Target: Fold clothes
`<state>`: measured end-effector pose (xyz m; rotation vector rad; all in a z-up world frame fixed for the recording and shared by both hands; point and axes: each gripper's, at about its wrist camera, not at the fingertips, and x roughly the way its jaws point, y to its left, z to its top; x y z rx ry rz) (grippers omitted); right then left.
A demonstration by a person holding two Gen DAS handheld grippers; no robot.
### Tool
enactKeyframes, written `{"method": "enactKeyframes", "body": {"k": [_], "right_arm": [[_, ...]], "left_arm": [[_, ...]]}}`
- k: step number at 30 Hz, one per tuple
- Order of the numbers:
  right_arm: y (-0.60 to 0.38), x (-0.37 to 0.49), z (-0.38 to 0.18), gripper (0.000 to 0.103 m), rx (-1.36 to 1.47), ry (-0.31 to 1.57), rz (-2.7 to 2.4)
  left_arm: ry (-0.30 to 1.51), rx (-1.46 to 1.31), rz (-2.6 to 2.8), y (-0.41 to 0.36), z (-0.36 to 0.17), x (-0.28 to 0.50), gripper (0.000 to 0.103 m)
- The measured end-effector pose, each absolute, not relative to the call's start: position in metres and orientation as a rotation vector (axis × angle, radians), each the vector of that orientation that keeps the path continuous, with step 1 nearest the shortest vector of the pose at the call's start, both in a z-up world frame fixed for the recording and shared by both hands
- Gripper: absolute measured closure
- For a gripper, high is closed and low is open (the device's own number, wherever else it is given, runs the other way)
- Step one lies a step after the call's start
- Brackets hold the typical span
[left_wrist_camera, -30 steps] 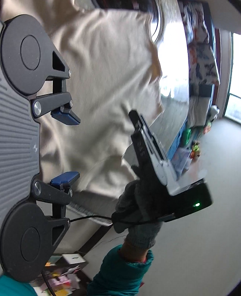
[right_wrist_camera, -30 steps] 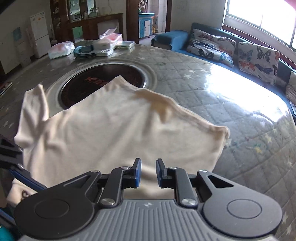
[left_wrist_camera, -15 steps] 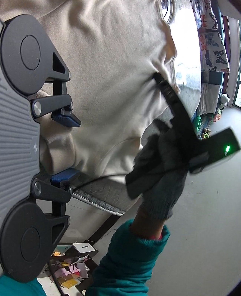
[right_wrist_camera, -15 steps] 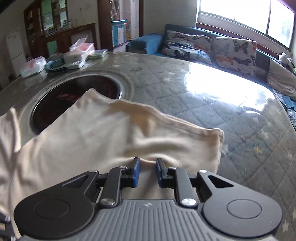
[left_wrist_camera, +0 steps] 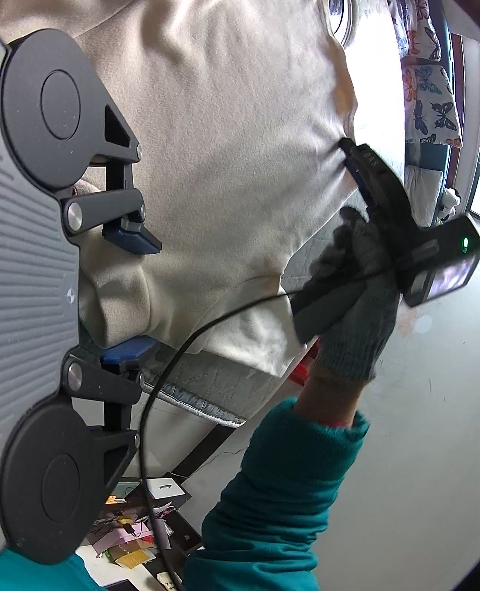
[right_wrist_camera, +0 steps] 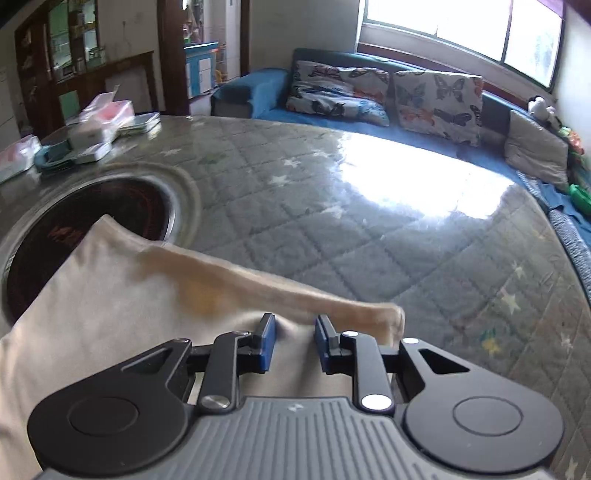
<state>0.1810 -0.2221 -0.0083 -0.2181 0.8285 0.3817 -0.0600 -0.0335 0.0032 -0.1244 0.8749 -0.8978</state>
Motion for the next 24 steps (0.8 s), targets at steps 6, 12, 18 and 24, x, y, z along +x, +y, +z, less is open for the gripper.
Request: {"method": "enactKeyframes", "body": {"k": [6, 12, 18, 24], "right_arm": [[-0.218, 0.195, -0.002, 0.08, -0.208, 0.813, 0.367], [-0.2, 0.169, 0.007, 0.079, -0.261, 0.807, 0.495], [-0.186, 0.182, -0.005, 0.076, -0.279, 0.804, 0.468], [-0.21, 0.16, 0.024, 0.074, -0.249, 0.793, 0.512]], "left_arm": [[0.877, -0.132, -0.895, -0.032, 0.003, -0.062, 0.048], [0.875, -0.132, -0.893, -0.032, 0.002, -0.062, 0.048], [0.874, -0.141, -0.874, -0.033, 0.003, -0.064, 0.048], [0.846, -0.203, -0.814, -0.011, 0.014, -0.063, 0.047]]}}
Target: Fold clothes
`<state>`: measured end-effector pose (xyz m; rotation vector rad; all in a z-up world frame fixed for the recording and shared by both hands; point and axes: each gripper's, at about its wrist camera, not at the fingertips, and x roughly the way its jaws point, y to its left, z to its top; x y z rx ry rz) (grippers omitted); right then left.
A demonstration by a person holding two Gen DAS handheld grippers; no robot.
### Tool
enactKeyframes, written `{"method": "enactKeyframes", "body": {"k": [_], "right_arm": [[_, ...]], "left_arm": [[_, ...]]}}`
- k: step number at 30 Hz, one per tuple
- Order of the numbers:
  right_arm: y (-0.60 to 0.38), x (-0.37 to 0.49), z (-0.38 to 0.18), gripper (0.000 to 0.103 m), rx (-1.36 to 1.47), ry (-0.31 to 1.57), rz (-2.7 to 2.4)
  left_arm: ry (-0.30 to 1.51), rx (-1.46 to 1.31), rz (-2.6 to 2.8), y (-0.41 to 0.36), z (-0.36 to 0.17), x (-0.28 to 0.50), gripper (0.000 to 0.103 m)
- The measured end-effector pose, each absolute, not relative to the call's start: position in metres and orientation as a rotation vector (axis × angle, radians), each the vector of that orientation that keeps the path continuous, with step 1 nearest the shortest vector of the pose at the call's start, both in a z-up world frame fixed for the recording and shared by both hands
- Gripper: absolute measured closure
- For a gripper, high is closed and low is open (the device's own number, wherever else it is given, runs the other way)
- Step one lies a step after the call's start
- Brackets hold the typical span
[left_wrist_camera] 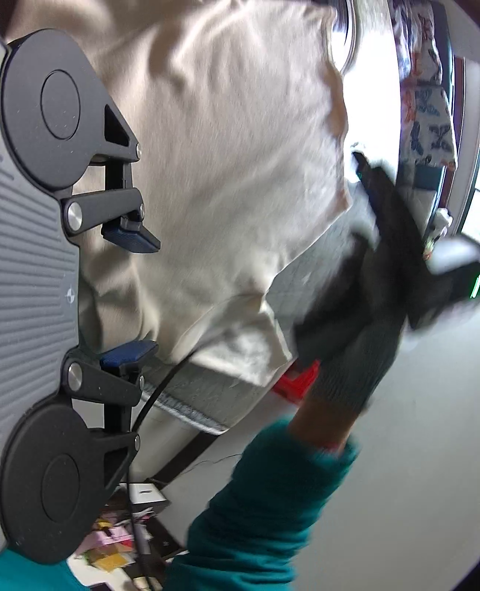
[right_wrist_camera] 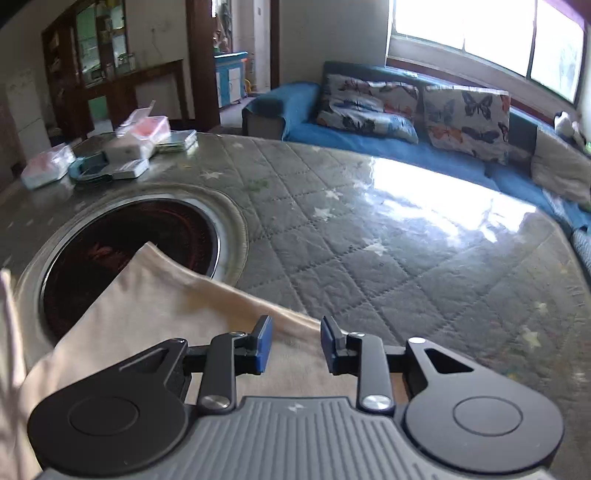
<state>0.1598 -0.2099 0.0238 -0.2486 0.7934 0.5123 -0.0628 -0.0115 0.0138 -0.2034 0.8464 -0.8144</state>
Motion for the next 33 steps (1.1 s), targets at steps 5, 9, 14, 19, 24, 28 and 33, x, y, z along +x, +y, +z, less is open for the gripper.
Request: {"method": "enactKeyframes", "body": {"k": [5, 9, 14, 19, 24, 28, 33], "right_arm": [[-0.224, 0.104, 0.021, 0.069, -0.32, 0.828, 0.591], [-0.228, 0.061, 0.01, 0.069, -0.357, 0.835, 0.64], [-0.231, 0.026, 0.003, 0.068, -0.413, 0.797, 0.669], [-0.245, 0.015, 0.005, 0.066, -0.394, 0.787, 0.65], [-0.251, -0.001, 0.006, 0.065, -0.37, 0.776, 0.669], [-0.261, -0.01, 0.001, 0.064, -0.358, 0.779, 0.649], [-0.295, -0.021, 0.015, 0.063, -0.257, 0.741, 0.58]], "left_arm": [[0.807, -0.253, -0.656, 0.016, 0.021, -0.052, 0.047], [0.783, -0.301, -0.505, 0.038, 0.019, -0.038, 0.047], [0.792, -0.341, -0.356, 0.067, 0.011, -0.032, 0.047], [0.77, -0.381, -0.33, 0.087, 0.014, -0.041, 0.048], [0.763, -0.351, -0.292, 0.082, 0.013, -0.039, 0.048], [0.772, -0.333, -0.295, 0.075, 0.017, -0.042, 0.047], [0.749, -0.301, -0.338, 0.059, 0.03, -0.046, 0.04]]}}
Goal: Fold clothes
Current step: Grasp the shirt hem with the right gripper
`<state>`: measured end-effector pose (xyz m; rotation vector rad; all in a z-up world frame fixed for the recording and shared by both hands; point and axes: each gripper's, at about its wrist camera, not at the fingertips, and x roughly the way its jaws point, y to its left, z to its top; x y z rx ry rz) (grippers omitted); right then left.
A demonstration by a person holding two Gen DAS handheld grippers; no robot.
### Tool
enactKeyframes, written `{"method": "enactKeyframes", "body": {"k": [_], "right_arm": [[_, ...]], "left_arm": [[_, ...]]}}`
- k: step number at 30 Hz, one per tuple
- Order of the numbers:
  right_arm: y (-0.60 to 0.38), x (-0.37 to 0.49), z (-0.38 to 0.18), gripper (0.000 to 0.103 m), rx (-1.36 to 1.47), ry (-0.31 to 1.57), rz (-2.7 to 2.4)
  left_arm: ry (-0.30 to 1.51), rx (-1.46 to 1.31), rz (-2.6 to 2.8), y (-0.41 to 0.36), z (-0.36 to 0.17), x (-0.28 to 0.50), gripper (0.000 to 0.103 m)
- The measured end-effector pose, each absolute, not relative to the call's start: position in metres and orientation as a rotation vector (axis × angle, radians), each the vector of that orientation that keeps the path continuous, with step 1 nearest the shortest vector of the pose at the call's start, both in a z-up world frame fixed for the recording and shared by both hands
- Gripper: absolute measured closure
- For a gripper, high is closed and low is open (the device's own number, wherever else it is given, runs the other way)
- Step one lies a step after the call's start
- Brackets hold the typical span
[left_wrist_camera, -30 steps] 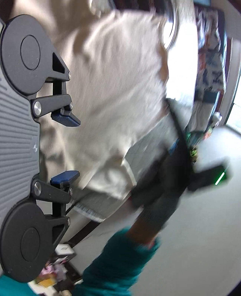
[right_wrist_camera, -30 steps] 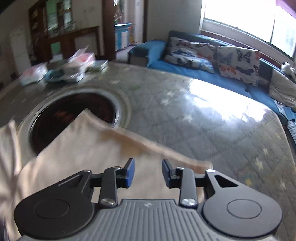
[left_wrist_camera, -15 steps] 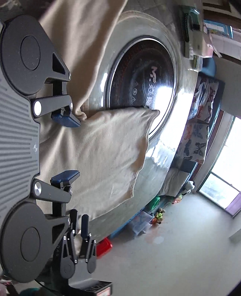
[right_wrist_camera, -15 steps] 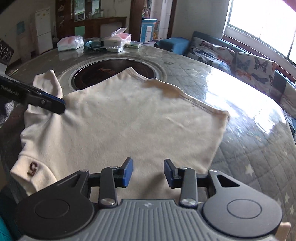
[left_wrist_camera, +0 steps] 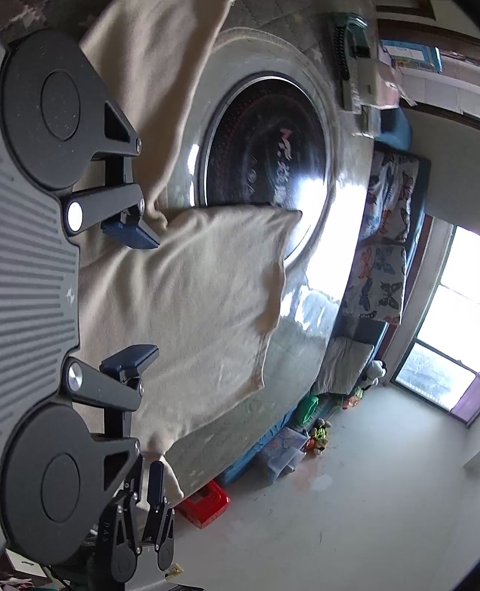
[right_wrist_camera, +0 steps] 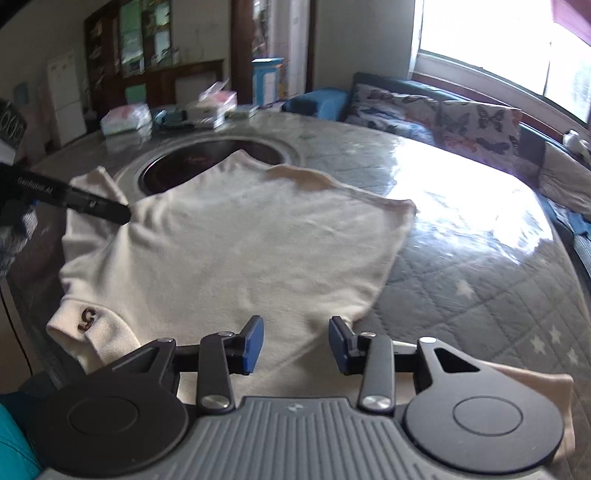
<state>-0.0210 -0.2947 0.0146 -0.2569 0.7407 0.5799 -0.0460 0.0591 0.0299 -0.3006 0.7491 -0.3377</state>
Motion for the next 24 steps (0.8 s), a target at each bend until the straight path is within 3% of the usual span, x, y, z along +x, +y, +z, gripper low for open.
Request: {"method": "enactKeyframes", "body": {"k": [7, 11, 24], "right_arm": [[-0.351, -0.027, 0.012, 0.063, -0.157, 0.723, 0.386], [-0.387, -0.028, 0.004, 0.063, -0.11, 0.73, 0.255], [-0.479, -0.026, -0.007, 0.063, 0.053, 0.738, -0.066]], "left_arm": [[0.754, -0.255, -0.412, 0.019, 0.034, -0.047, 0.025], [0.754, -0.228, -0.453, -0.002, 0.035, -0.048, 0.021], [0.768, -0.146, -0.497, -0.042, 0.033, -0.046, 0.02]]}}
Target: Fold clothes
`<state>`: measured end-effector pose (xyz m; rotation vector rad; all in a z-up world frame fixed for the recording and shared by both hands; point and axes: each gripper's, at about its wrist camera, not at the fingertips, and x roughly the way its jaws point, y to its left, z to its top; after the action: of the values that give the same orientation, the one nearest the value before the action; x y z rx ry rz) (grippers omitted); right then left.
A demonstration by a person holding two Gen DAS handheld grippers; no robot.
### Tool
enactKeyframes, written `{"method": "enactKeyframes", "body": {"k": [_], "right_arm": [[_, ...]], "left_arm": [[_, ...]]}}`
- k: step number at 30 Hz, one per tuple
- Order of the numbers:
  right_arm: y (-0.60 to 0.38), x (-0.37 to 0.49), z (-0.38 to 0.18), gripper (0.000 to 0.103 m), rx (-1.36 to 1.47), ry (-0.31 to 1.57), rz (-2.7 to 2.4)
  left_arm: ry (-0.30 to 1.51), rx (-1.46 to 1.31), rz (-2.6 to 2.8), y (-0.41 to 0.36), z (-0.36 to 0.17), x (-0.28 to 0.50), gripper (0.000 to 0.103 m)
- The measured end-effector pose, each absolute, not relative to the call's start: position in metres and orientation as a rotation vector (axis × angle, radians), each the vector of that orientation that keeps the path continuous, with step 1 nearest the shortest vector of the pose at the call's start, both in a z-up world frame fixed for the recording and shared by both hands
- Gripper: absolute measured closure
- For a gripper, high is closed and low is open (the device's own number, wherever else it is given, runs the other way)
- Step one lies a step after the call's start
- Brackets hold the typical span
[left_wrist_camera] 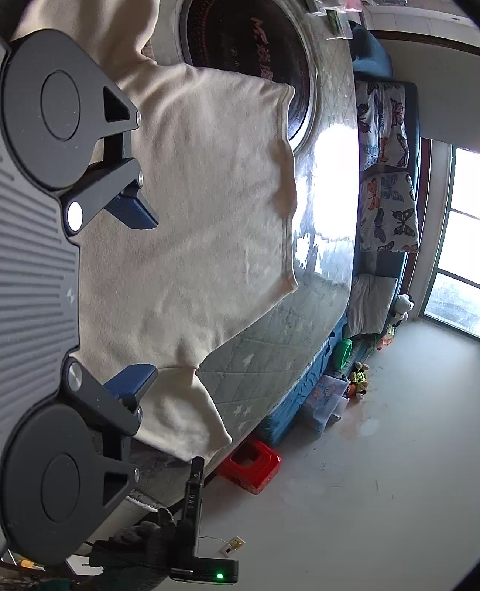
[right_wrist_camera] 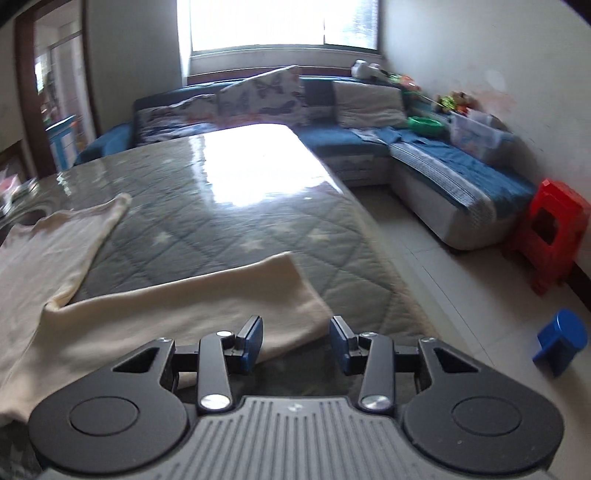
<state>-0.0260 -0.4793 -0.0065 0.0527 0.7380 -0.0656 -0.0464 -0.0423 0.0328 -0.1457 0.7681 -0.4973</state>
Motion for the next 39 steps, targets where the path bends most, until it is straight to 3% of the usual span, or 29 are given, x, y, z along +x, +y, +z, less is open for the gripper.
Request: {"method": "enactKeyframes", "body": {"k": [5, 8, 10, 13, 31, 39], "right_arm": [[-0.49, -0.019, -0.014, 0.065, 0.096, 0.743, -0.101], [-0.489, -0.018, -0.016, 0.074, 0.112, 0.734, -0.107], [-0.488, -0.019, -0.015, 0.088, 0.117, 0.726, -0.106], [-0.487, -0.022, -0.01, 0.098, 0.127, 0.701, -0.104], [-0.467, -0.048, 0.054, 0.099, 0.063, 0.52, -0.062], [-0.477, -0.05, 0.041, 0.099, 0.088, 0.546, -0.085]], "left_arm": [[0.774, -0.128, -0.494, -0.05, 0.031, -0.045, 0.019], [0.778, -0.115, -0.487, -0.053, 0.031, -0.043, 0.019], [0.781, -0.105, -0.483, -0.056, 0.031, -0.042, 0.019], [0.782, -0.081, -0.479, -0.064, 0.03, -0.04, 0.019], [0.791, 0.011, -0.45, -0.129, 0.019, -0.01, 0.019], [0.831, 0.021, -0.374, -0.15, 0.007, 0.015, 0.02]]}}
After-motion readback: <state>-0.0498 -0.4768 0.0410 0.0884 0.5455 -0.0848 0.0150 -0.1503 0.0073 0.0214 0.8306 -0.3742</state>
